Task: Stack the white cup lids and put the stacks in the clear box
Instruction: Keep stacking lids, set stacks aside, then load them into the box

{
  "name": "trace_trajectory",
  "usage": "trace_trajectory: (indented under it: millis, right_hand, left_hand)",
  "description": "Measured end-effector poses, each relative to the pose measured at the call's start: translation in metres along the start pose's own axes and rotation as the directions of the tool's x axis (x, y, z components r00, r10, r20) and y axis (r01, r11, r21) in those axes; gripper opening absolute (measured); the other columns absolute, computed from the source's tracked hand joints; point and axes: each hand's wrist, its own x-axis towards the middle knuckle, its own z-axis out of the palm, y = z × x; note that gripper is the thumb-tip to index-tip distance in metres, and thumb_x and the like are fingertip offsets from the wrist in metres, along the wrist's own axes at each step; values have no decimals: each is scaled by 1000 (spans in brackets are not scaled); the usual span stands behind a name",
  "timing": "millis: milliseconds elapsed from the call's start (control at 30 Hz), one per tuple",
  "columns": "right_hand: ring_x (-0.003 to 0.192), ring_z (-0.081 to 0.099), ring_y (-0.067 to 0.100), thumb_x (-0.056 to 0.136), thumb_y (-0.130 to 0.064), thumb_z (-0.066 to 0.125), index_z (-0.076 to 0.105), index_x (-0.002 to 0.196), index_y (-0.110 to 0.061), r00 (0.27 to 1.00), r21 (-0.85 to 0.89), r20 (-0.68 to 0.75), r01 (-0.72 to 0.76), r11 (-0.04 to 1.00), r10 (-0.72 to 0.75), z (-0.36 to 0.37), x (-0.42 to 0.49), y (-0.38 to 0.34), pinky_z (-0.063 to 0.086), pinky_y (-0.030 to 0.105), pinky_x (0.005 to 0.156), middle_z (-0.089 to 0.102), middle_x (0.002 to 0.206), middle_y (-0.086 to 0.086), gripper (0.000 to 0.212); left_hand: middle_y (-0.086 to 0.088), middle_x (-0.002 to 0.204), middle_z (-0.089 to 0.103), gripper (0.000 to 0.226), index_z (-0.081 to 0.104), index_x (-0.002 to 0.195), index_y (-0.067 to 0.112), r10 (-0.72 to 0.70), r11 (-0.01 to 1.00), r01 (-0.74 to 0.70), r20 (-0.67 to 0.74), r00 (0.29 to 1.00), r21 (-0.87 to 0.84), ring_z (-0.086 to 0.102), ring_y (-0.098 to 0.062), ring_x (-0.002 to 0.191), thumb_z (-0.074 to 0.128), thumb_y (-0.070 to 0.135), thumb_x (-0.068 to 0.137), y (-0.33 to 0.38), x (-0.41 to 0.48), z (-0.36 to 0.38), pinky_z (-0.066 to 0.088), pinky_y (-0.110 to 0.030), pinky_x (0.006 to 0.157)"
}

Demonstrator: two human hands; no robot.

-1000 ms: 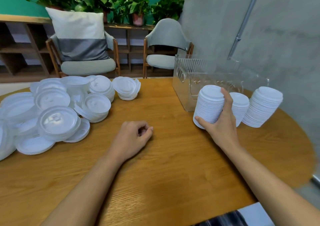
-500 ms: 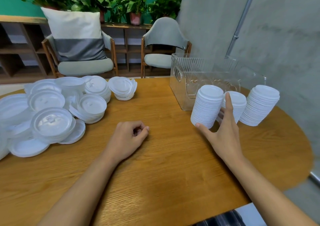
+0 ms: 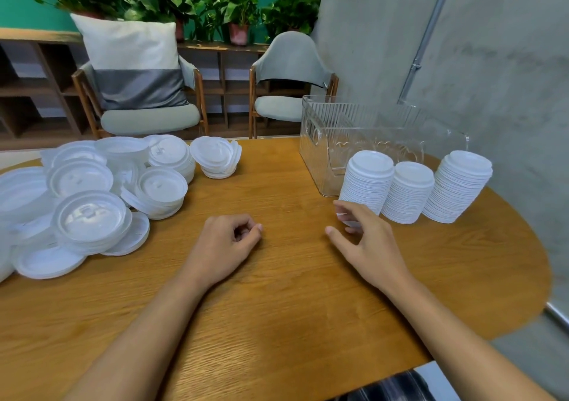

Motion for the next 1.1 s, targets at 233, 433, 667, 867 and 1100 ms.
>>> trace_trajectory:
  millis: [233,433,667,867,1100]
  right_hand:
    - [108,65,5,92,-23,78,64,135,-21,997,-3,-65,-45,999,44,3,9,2,57,27,91,68,115,-11,45]
    - [106,65,3,92,-23,78,66,131,-22,1000,16,-22,20,1000,-19,19,9,-11,54,23,92,69,111,-12,41]
    - [110,61,0,91,-22,79,68,129,-20,980,12,109,167,986,-168,66,31,-42,50,21,100,67,117,-10,40]
    - [118,56,8,88,-31,81,57,142,-24,985,58,93,140,988,-145,108,68,-59,51,35,105,55,131,-8,59]
    - [139,37,10,81,-42,87,27,158,-39,995,133,78,49,990,-60,151,131,-68,34,28,110,30,155,-5,98]
  left_hand:
    - [0,61,63,26,73,73,22,-2,1000,2,2,1000,-13,51,-10,58,70,27,98,-2,2,1,39,-18,59]
    - [3,58,59,27,72,72,21,-13,999,12,-26,1000,-43,50,-6,57,70,25,99,1,1,-1,38,-17,58]
    - [9,61,60,22,69,77,26,27,995,-20,-73,997,99,58,-11,63,68,30,98,-11,-9,-16,48,-33,61]
    - [11,68,61,21,67,81,28,51,989,-39,-86,995,146,60,-13,69,62,36,100,-27,-20,-38,51,-40,64]
    - [6,64,59,23,67,76,24,-18,999,22,-168,986,26,56,-16,65,67,28,99,-35,-10,-37,45,-32,61]
